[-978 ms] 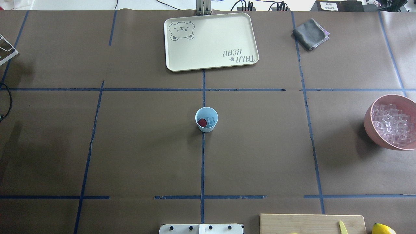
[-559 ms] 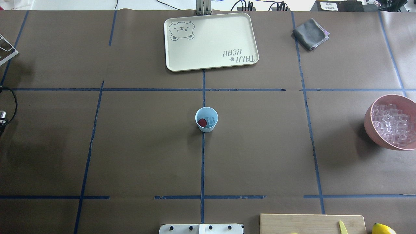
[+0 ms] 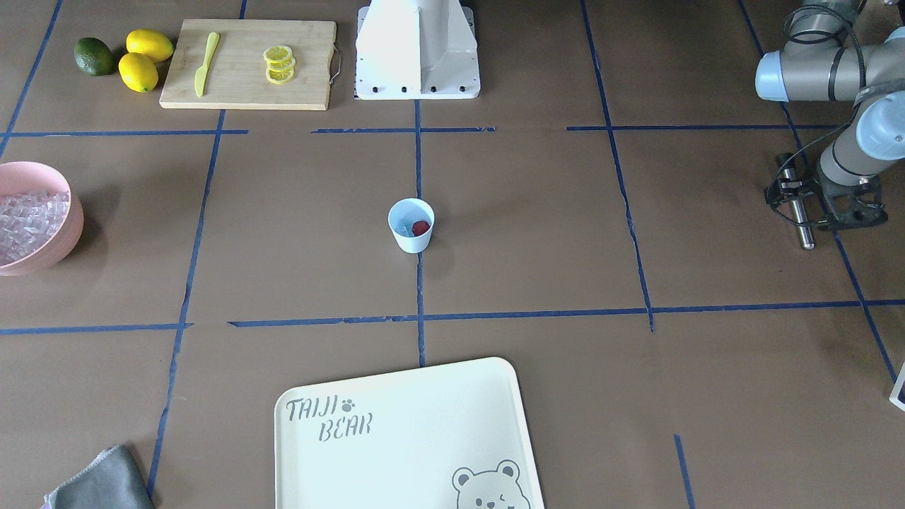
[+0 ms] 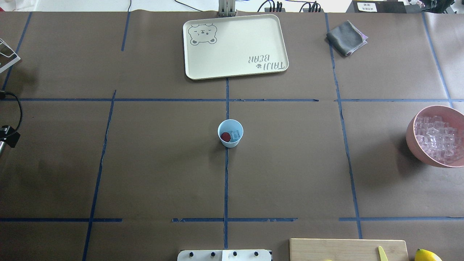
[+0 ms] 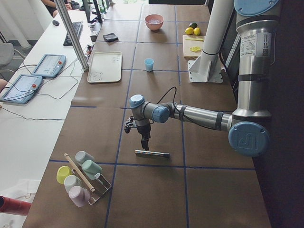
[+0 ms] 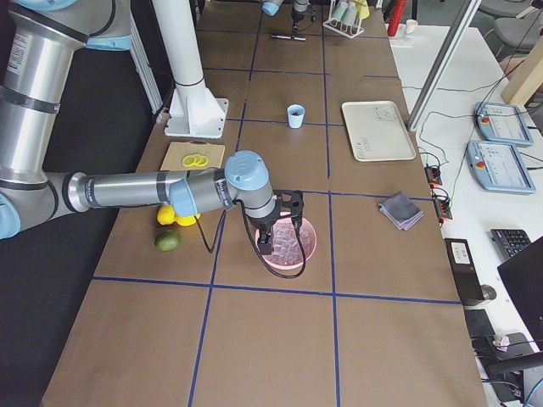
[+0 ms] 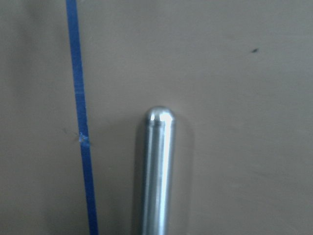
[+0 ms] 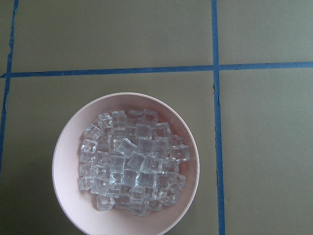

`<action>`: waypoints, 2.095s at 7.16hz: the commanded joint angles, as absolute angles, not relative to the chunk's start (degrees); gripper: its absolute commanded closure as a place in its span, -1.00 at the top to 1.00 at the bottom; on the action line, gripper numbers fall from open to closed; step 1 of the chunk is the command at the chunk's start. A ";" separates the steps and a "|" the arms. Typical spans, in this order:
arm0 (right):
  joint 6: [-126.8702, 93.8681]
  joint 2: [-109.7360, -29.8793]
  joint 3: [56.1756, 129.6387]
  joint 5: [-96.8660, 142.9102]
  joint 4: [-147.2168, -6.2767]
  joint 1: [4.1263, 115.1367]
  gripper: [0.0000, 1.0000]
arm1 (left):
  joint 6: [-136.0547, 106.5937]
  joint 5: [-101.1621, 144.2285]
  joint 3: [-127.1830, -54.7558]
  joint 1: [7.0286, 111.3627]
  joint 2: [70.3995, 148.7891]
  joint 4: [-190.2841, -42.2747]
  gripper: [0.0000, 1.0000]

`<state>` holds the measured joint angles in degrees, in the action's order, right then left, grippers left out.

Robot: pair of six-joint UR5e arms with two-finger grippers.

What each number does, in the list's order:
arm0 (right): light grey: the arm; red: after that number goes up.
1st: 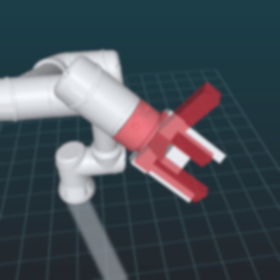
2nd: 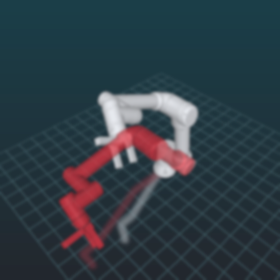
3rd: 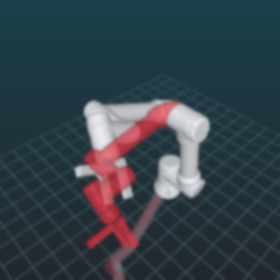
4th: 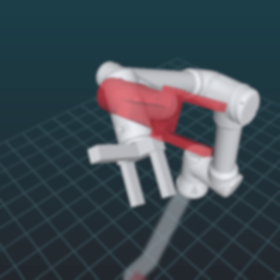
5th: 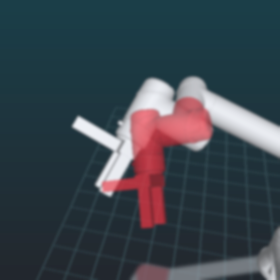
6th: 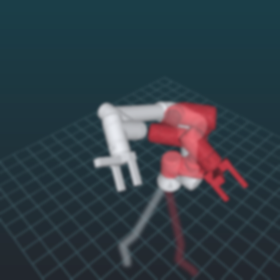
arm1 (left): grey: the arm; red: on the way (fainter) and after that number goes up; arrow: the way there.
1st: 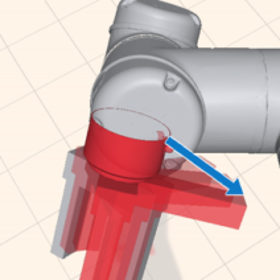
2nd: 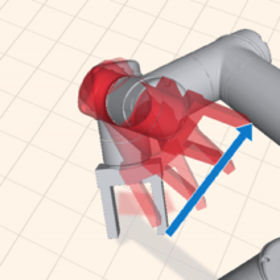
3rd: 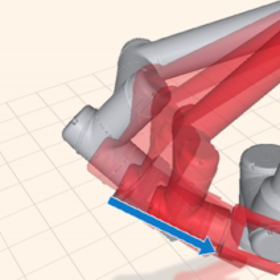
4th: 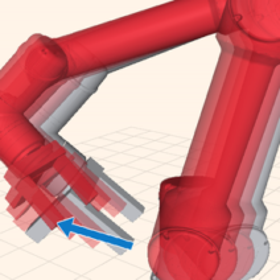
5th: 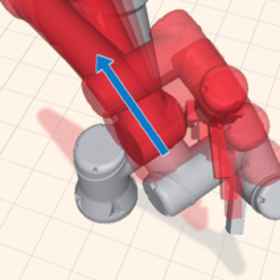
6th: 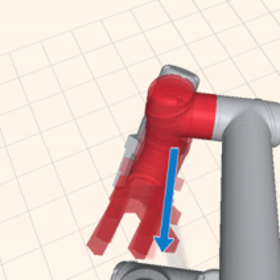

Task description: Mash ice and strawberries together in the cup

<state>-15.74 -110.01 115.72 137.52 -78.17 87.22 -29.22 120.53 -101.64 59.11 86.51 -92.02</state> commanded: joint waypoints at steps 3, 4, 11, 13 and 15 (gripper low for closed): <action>-5.15 -108.04 115.40 140.28 -88.89 89.63 0.99 | -10.42 129.78 -115.67 76.93 81.47 -82.46 1.00; 1.34 -106.89 115.40 137.84 -94.60 90.78 0.99 | -5.50 130.08 -115.32 81.26 81.21 -80.96 1.00; 12.22 -102.13 113.56 136.05 -107.40 94.57 0.99 | 7.12 141.15 -105.03 93.60 80.08 -76.90 1.00; 11.95 -102.04 112.77 136.49 -107.40 94.13 0.99 | 7.29 141.94 -105.11 93.60 79.98 -81.62 1.00; 9.51 -101.69 112.24 136.67 -107.32 93.17 0.99 | 7.73 141.94 -111.06 93.69 74.40 -88.49 1.00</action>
<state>11.00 -101.86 112.52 136.52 -107.39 93.84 7.59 141.90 -107.78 93.70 77.92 -85.35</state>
